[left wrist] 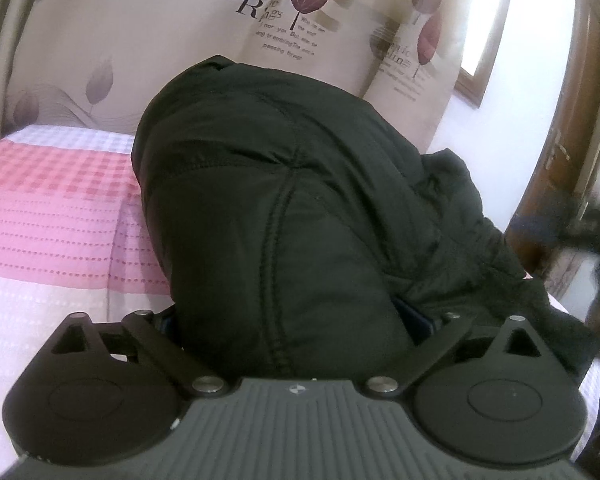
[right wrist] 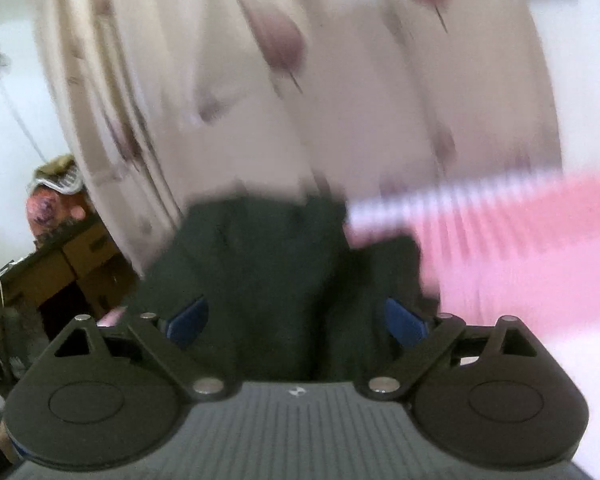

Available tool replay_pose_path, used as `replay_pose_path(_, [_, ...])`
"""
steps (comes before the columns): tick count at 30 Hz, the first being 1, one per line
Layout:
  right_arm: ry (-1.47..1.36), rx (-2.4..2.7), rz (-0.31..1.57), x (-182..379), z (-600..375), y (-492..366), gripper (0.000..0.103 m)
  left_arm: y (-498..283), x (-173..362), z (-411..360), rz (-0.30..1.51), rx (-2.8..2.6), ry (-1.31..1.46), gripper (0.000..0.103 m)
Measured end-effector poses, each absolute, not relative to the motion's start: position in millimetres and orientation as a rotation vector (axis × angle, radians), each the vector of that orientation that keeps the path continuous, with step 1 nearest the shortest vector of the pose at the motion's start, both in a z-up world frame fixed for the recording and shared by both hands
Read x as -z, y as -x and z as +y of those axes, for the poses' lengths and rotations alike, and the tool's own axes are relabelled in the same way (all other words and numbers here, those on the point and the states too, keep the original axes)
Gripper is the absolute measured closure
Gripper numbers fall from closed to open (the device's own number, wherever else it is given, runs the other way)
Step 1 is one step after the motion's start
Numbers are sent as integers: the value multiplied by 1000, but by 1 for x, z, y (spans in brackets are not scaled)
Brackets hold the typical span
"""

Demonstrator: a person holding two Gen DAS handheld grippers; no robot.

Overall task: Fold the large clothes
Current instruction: 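Release the jacket and lift both grippers off the bundle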

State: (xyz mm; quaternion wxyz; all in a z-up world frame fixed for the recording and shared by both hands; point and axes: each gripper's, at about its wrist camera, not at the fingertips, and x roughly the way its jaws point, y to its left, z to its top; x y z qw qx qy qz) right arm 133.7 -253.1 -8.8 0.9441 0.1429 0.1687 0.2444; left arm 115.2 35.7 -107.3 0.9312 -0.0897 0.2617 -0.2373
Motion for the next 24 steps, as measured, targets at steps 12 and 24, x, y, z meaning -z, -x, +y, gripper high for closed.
replay_pose_path(12, [-130,-521,551,28,-165,-216,24,-108,97,35,521,461,157,0])
replay_pose_path(24, [-495,-543,553,79,-208,-239,25,-45,43,13,343,515,204,15])
